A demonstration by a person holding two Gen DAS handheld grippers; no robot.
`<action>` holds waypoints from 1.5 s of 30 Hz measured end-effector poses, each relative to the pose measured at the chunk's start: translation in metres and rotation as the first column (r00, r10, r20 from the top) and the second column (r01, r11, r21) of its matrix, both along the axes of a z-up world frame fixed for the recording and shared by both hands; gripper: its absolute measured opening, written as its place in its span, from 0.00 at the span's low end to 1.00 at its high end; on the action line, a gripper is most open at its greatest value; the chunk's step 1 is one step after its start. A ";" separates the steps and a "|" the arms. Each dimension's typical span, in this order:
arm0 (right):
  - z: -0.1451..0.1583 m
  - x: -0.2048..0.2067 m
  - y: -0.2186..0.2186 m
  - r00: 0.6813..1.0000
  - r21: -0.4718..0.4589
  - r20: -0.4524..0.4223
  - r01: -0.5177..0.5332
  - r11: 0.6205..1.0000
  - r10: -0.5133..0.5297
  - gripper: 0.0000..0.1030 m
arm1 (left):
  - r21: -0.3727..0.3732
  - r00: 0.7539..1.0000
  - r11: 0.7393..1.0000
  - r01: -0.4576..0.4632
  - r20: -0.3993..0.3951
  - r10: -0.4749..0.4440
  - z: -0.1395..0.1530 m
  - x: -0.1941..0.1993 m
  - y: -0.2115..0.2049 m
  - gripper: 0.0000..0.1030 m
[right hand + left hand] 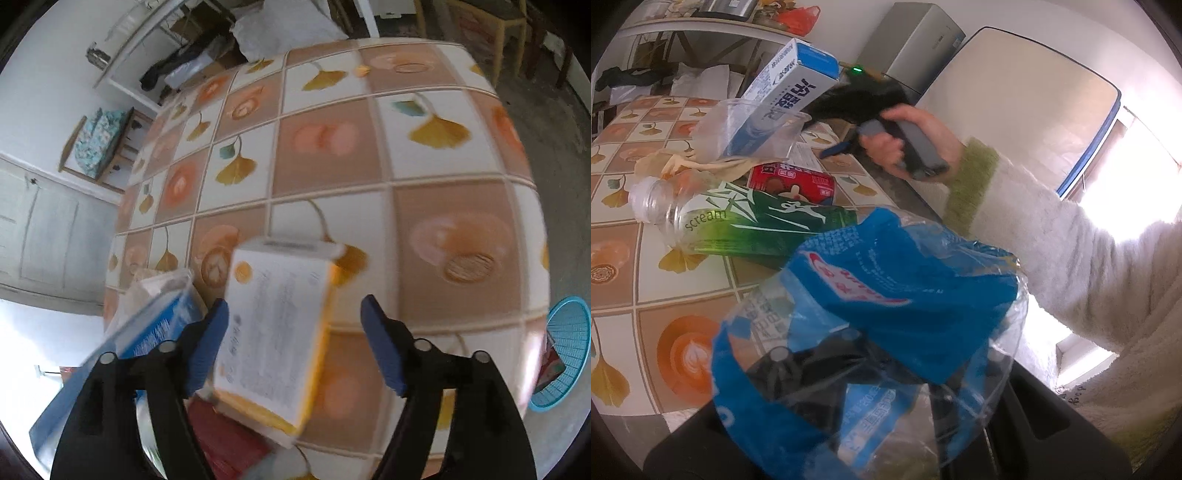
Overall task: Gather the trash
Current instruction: 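Grasp the white-and-yellow medicine box with the right gripper and lift it, then carry the blue bag and medicine box over the blue wastebasket with both grippers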
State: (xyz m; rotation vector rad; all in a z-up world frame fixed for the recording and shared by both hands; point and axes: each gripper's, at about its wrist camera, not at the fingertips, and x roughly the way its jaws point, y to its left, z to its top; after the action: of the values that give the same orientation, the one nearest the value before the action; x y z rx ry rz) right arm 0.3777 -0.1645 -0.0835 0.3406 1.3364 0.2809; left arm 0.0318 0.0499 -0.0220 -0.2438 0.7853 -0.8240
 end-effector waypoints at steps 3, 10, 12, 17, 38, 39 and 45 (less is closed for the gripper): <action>-0.009 0.017 0.023 0.999 -0.044 -0.040 -0.024 0.999 0.022 0.74 | 0.011 1.000 1.000 0.008 -0.006 -0.008 0.000 0.001 -0.002 0.01; -0.016 0.025 0.050 0.991 -0.205 -0.047 -0.132 0.970 0.125 0.74 | 0.022 1.000 1.000 0.018 -0.007 -0.018 0.002 0.007 -0.009 0.01; -0.016 0.019 0.045 0.987 -0.265 -0.035 -0.159 0.951 0.155 0.74 | 0.023 1.000 1.000 0.018 -0.009 -0.018 0.001 0.008 -0.010 0.01; -0.013 0.006 0.006 0.992 -0.275 -0.017 -0.127 0.953 0.128 0.74 | 0.021 1.000 0.999 0.025 -0.004 -0.025 0.001 0.008 -0.011 0.01; -0.012 -0.045 -0.004 0.990 -0.215 0.013 -0.133 0.968 0.138 0.84 | 0.038 1.000 0.999 -0.002 0.021 0.001 0.011 0.006 -0.023 0.01; -0.012 -0.048 -0.005 0.990 -0.213 0.024 -0.132 0.968 0.140 0.83 | 0.043 1.000 0.999 -0.008 0.019 0.007 0.011 0.006 -0.024 0.01; -0.009 -0.053 -0.018 0.994 -0.178 0.046 -0.092 0.980 0.102 0.72 | 0.041 0.999 0.998 -0.037 0.013 0.037 0.010 0.004 -0.028 0.01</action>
State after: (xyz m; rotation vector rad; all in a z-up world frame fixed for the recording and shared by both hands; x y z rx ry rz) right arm 0.3252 -0.1829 -0.0925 0.1189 1.3145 0.2502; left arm 0.0362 0.0214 -0.0117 -0.2155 0.7839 -0.7730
